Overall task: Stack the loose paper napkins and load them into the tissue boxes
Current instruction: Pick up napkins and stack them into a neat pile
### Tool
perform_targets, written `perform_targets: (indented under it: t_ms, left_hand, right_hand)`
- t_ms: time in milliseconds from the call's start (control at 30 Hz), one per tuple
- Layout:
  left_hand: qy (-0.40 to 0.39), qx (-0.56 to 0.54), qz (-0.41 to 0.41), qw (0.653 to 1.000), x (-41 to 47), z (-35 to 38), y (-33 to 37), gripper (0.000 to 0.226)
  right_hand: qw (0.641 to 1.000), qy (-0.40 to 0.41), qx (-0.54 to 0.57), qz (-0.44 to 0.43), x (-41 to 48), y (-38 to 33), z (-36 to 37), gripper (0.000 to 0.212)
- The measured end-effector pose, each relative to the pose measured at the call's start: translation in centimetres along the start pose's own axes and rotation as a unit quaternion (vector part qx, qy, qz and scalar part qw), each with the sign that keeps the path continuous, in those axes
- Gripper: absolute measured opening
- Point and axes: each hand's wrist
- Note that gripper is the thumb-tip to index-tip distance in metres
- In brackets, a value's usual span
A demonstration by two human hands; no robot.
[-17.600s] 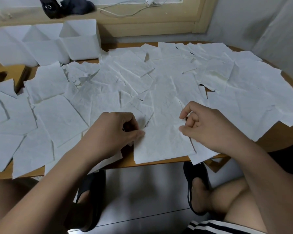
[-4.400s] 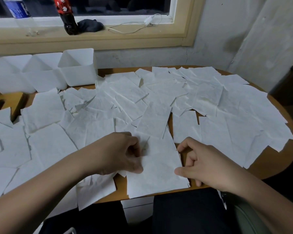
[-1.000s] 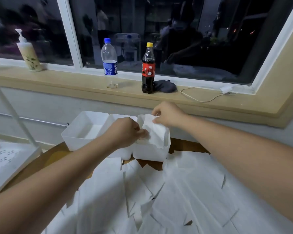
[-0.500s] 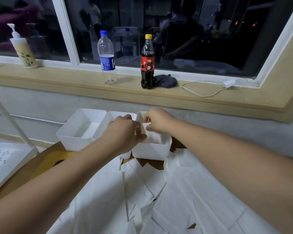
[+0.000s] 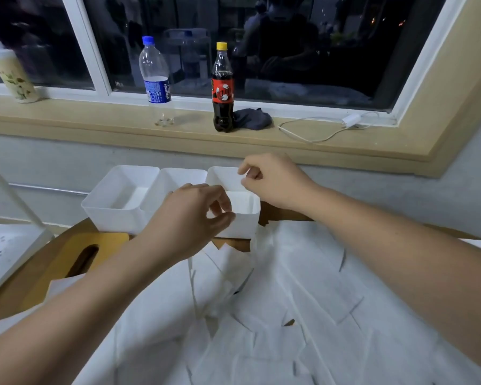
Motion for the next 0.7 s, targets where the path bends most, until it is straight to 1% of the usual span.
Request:
perform_targets:
  t_ms: [167, 333, 467, 700]
  left_hand:
    - [-0.001, -0.056, 0.008, 0.998, -5.0, -0.2, 3.4, 0.005]
    - [-0.035, -0.09, 0.007, 0.995, -11.5, 1.0, 6.5, 0.004]
    - [-0.065, -0.089, 0.015, 0.994, -16.9, 2.3, 7.8, 0.006]
    - [-0.102, -0.093, 0.036, 0.99, -25.7, 5.1, 8.1, 0.007]
  right_hand:
    - [0.997, 0.038, 0.067, 0.011, -7.4, -2.7, -2.8, 0.014]
    - [0.993, 0.072, 0.089, 0.024, -16.5, -5.8, -4.8, 0.011]
    - [0.991, 0.087, 0.099, 0.039, -24.0, -7.7, -5.7, 0.013]
    - [0.984, 0.096, 0.116, 0.099, -36.2, -11.3, -5.3, 0.013]
Point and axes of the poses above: each hand's wrist, its own x-axis towards the middle knuckle, its own z-axis out of the palm, y = z × x, and after that the axes turned 15 degrees about -z, right-handed
